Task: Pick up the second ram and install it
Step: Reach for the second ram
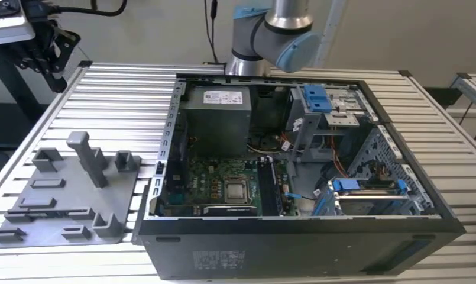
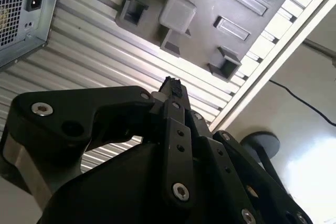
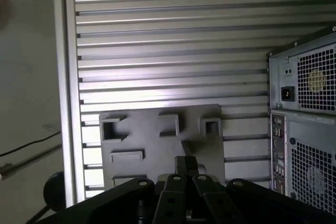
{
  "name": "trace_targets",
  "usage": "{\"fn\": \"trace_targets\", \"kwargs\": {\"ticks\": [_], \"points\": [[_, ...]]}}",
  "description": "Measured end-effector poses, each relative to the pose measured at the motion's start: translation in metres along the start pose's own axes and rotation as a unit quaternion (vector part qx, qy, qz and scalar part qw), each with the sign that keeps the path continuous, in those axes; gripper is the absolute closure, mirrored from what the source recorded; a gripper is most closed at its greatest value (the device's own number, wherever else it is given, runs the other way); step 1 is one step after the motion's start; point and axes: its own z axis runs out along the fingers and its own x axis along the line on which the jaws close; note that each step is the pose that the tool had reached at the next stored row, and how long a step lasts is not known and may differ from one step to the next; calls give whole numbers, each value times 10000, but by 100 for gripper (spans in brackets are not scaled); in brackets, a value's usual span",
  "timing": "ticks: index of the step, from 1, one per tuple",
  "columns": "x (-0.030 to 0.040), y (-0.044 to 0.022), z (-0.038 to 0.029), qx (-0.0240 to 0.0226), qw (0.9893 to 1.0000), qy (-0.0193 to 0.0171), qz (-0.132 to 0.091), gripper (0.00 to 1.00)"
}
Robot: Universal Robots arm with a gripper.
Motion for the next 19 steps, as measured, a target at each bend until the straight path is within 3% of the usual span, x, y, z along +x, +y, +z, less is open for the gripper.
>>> {"fn": "trace_targets", "kwargs": {"ticks": [12, 19], "points": [[278, -19, 6, 0, 10000, 0, -5, 89], [318, -21, 7, 0, 10000, 0, -5, 89]]}}
